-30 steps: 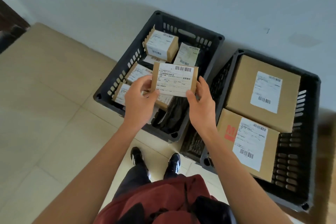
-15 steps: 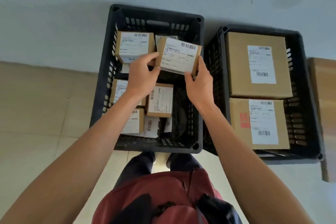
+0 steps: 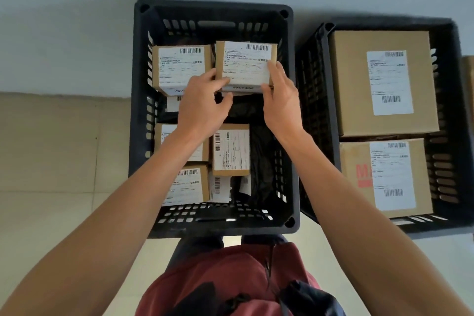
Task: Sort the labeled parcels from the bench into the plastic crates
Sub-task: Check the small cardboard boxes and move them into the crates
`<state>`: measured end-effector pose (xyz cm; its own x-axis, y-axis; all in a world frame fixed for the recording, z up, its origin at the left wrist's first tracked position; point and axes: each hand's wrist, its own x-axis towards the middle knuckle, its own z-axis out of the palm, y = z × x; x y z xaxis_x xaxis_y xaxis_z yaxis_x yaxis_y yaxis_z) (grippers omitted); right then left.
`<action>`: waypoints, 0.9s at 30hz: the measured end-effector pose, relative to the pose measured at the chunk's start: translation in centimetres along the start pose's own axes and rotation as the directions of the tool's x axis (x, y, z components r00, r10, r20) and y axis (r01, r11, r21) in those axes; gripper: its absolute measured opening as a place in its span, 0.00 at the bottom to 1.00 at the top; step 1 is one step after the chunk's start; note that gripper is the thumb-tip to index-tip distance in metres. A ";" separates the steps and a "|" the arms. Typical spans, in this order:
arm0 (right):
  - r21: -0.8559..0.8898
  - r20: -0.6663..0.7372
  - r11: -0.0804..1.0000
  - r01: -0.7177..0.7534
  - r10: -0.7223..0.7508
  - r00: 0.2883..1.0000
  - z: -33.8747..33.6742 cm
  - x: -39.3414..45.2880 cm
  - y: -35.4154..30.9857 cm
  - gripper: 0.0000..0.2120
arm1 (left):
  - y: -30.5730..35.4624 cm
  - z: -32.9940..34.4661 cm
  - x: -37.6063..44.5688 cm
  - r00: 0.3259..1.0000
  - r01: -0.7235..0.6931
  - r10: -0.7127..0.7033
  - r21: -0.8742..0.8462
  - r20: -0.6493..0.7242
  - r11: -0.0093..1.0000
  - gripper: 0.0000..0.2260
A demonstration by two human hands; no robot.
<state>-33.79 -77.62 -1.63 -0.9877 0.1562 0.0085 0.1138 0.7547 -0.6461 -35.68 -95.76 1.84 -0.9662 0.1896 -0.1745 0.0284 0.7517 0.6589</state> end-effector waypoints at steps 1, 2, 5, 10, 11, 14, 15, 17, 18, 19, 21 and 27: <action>-0.050 0.013 0.999 0.003 -0.002 1.000 0.1 0.4 0.1 0.23 | 0.0 0.2 0.2 1.000 -0.007 0.007 0.035 0.013 0.999 0.18; -0.108 0.022 0.994 0.019 -0.016 1.000 0.3 0.8 0.3 0.24 | 0.0 0.4 0.4 1.000 -0.018 0.016 0.085 0.024 0.996 0.18; -0.283 0.100 0.954 0.096 -0.070 0.992 0.8 1.3 0.6 0.25 | -0.4 1.0 0.5 0.997 -0.036 0.017 0.281 0.070 0.959 0.18; -0.405 0.161 0.906 0.123 -0.061 0.985 1.1 1.2 0.6 0.30 | -1.2 1.5 0.4 0.994 -0.051 0.005 0.431 0.107 0.901 0.19; -0.413 0.164 0.903 0.121 -0.057 0.985 1.2 1.3 0.5 0.31 | -1.3 1.5 0.5 0.995 -0.051 0.006 0.429 0.104 0.902 0.19; -0.378 0.201 0.921 0.094 -0.018 0.979 1.5 1.7 0.4 0.35 | -1.3 1.6 0.8 0.995 -0.052 0.010 0.427 0.100 0.903 0.19; -0.346 0.217 0.935 0.076 0.001 0.976 1.5 1.6 0.4 0.36 | -1.4 1.7 0.8 0.995 -0.056 0.014 0.431 0.101 0.901 0.20; -0.272 0.232 0.961 0.040 0.026 0.972 1.5 1.6 0.4 0.37 | -1.7 1.9 0.6 0.994 -0.067 0.023 0.440 0.105 0.895 0.21; -0.241 0.232 0.970 0.026 0.032 0.972 1.5 1.6 0.4 0.37 | -1.8 2.0 0.6 0.994 -0.072 0.026 0.444 0.108 0.893 0.22; -0.217 0.229 0.976 0.012 0.039 0.973 1.6 1.6 0.4 0.37 | -1.9 2.1 0.5 0.994 -0.074 0.029 0.444 0.109 0.893 0.23; -0.172 0.206 0.985 -0.008 0.044 0.978 1.9 1.7 0.7 0.36 | -1.9 2.2 0.5 0.994 -0.075 0.031 0.434 0.108 0.898 0.27; -0.061 0.150 0.997 -0.044 0.052 0.987 2.5 1.7 1.3 0.33 | -2.3 2.5 0.2 0.992 -0.092 0.042 0.442 0.122 0.892 0.30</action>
<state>-35.55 -77.93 -4.39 -0.9853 0.0980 -0.1399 0.1629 0.7846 -0.5983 -35.30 -95.85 -1.52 -0.9256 0.2966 -0.2353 0.2275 0.9325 0.2805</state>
